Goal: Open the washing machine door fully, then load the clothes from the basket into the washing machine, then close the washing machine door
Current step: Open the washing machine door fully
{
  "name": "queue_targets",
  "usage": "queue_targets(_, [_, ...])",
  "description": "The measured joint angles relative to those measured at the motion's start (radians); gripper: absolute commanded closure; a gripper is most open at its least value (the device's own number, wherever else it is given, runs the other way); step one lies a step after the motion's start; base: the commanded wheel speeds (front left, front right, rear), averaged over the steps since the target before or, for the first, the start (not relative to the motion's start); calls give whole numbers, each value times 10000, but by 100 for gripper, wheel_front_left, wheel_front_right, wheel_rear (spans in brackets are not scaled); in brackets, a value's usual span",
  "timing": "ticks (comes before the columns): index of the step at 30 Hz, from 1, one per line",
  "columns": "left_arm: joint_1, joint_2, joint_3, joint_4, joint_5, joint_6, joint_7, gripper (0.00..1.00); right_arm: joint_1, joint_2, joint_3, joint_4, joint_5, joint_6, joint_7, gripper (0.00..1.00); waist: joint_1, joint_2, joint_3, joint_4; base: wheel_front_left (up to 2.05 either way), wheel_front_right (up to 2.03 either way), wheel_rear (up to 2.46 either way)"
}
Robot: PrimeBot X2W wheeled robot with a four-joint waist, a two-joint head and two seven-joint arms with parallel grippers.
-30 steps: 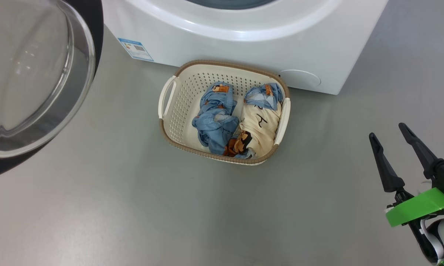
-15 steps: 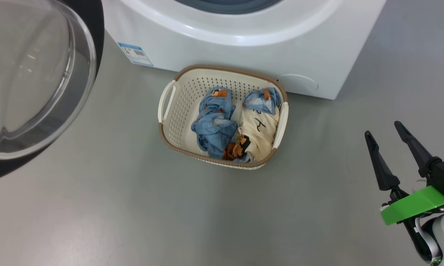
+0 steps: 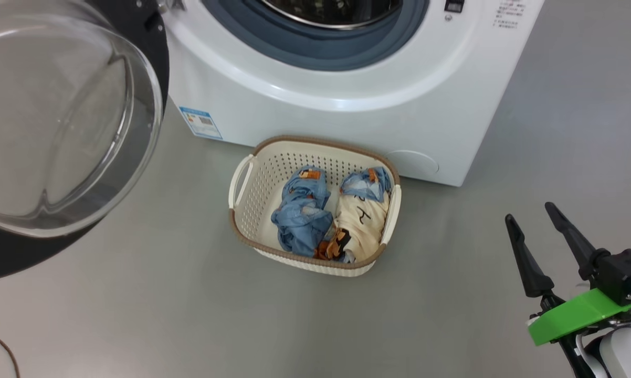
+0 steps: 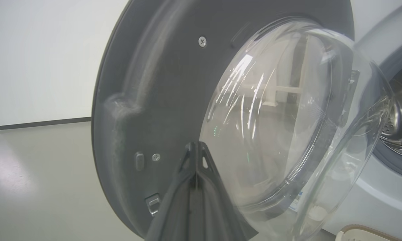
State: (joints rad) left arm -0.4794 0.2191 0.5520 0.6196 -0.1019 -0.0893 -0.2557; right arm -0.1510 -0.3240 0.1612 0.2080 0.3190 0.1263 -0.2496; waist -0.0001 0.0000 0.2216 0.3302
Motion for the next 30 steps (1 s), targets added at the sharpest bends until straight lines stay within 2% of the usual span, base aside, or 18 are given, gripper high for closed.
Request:
queue_targets(1, [161,-65,-54,-171,8,-82,0,53,42,44,0,-2,0,0,0,0,0,0,-89,-4,0,0,0])
queue_targets(2, [315,-144,-127,-330,10,-151,0,17,84,63,2,-2,6,0,0,0,0,0,-171,-9,0,0,0])
queue_targets(3, [468,-211,-238,-439,33,-174,0,17,142,79,-2,-2,31,0,0,0,0,0,-255,-17,0,0,0])
queue_targets(4, [621,-272,-355,-533,111,-230,0,0,196,96,-10,-2,50,0,0,0,0,0,-330,-31,0,0,0])
queue_targets(9, [1278,-700,-968,-1045,155,-343,2,0,449,282,-92,-17,65,0,0,0,-1,0,-657,-183,0,0,0])
queue_targets(11, [1652,-884,-1588,-1501,140,-403,2,0,624,403,-119,-31,67,0,0,0,0,0,-789,-376,0,0,0])
queue_targets(15, [2128,-842,-2840,-1960,-430,-422,0,0,760,506,-203,-69,69,0,0,0,0,0,-919,-710,0,0,0])
queue_targets(19, [2503,-616,-3603,-2341,-1007,-422,2,0,788,571,-343,-104,69,0,0,0,0,0,-999,-1120,0,0,0])
queue_targets(30, [3251,-499,-4516,-3093,-1452,-422,2,0,858,765,-558,-171,67,0,0,0,1,0,-1041,-2510,0,0,0])
